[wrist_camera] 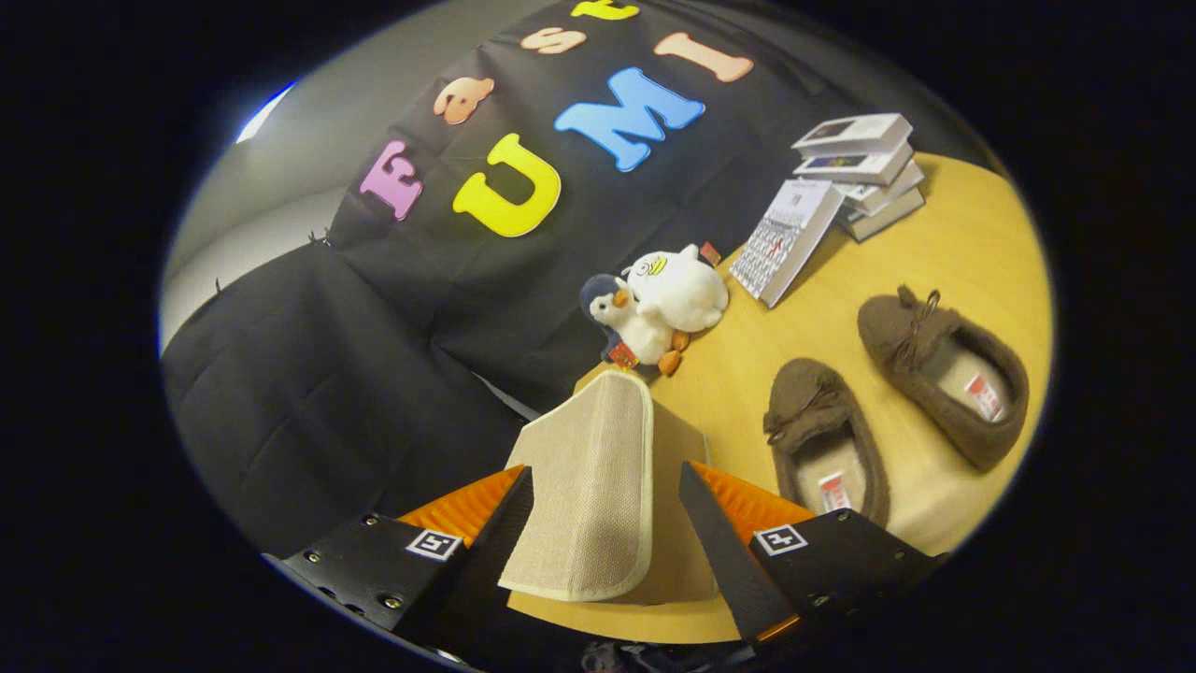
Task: Open the storage box then place both shoes into the box .Put the left shoe in first, then the right shoe, with the right side of both shoes facing outward in a uniform manner.
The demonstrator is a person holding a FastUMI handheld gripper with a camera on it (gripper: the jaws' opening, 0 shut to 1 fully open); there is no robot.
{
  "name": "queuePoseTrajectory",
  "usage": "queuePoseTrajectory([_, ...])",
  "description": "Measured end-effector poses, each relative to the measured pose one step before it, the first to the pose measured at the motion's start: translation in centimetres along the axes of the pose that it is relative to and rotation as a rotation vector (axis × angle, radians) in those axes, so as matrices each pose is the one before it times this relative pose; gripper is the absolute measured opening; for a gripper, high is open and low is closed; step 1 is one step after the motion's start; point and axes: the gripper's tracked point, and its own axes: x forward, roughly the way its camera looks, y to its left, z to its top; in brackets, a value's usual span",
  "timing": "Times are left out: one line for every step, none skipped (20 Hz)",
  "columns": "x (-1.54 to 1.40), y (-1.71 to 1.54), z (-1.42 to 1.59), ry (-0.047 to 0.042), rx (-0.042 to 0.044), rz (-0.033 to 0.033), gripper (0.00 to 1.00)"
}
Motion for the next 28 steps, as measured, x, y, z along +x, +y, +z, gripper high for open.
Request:
queuePoseTrajectory([0.168,-0.078,-0.674,0.02084,0.04842,0.01789,0.98])
queuePoseTrajectory([0.319,-0.224,-0.498,0.01544,0.04757,0.01144,0.98])
queuePoseTrajectory([0.169,-0.104,-0.525,0.01216,0.04956,0.01508,0.98])
queuePoseTrajectory([0.35,-0.164,-0.118,0.00674,0.05169,0.01158,0.98])
queuePoseTrajectory([0.218,-0.234,-0.203,0.00956,0.04969,0.01145,0.98])
queuePoseTrajectory([0.284,-0.135,-0.308,0.01753,0.04689,0.01008,0.98])
queuePoseTrajectory([0.256,-0.004,-0.58,0.02016,0.03992,0.0119,0.98])
queuePoseTrajectory([0.18,-0.128,-0.292,0.01491,0.03265,0.00586,0.98])
queuePoseTrajectory([0.05,0.0,-0.221,0.0105,0.02813,0.01045,0.98])
queuePoseTrajectory([0.278,-0.367,-0.043,0.01334,0.0267,0.00304,0.97])
queuePoseTrajectory([0.176,0.432,-0.666,0.01873,0.02347,0.0105,0.93])
queuePoseTrajectory([0.099,0.057,-0.264,0.01917,0.0102,0.00901,0.91])
queuePoseTrajectory([0.287,-0.242,-0.272,0.00543,0.00061,-0.01653,0.9])
queuePoseTrajectory([-0.135,0.068,0.108,0.01079,0.0069,0.00473,0.69])
queuePoseTrajectory([-0.104,0.215,-0.37,0.02107,0.00366,0.00081,0.68])
queuePoseTrajectory([-0.294,-0.314,-0.101,0.00847,-0.00631,-0.02284,0.68])
queuePoseTrajectory([0.069,-0.063,0.417,-0.00006,0.00388,-0.00745,0.57])
queuePoseTrajectory([-0.154,0.015,-0.303,0.00401,-0.02191,-0.00257,0.46])
queuePoseTrajectory([0.673,0.186,1.171,-0.03738,0.00316,-0.01655,0.42])
queuePoseTrajectory([-0.298,0.568,0.054,0.00372,-0.0168,0.00351,0.16])
queuePoseTrajectory([-1.233,0.792,-0.257,0.00958,-0.03107,0.00141,0.16])
queuePoseTrajectory([-0.194,0.839,-0.249,0.02068,-0.03109,0.01402,0.16])
queuePoseTrajectory([-0.668,1.057,-0.008,0.00326,-0.03824,0.00931,0.16])
queuePoseTrajectory([-0.295,0.456,0.39,-0.00669,-0.05188,-0.01057,0.16])
queuePoseTrajectory([-0.577,-0.907,1.319,-0.04341,-0.05187,-0.07636,0.16])
queuePoseTrajectory([1.081,0.157,0.231,0.01093,-0.01741,-0.00178,0.0])
queuePoseTrajectory([0.216,0.561,-0.521,0.02832,0.01099,0.00569,0.0])
queuePoseTrajectory([-0.222,0.274,-0.313,0.02336,0.01237,0.00467,0.0])
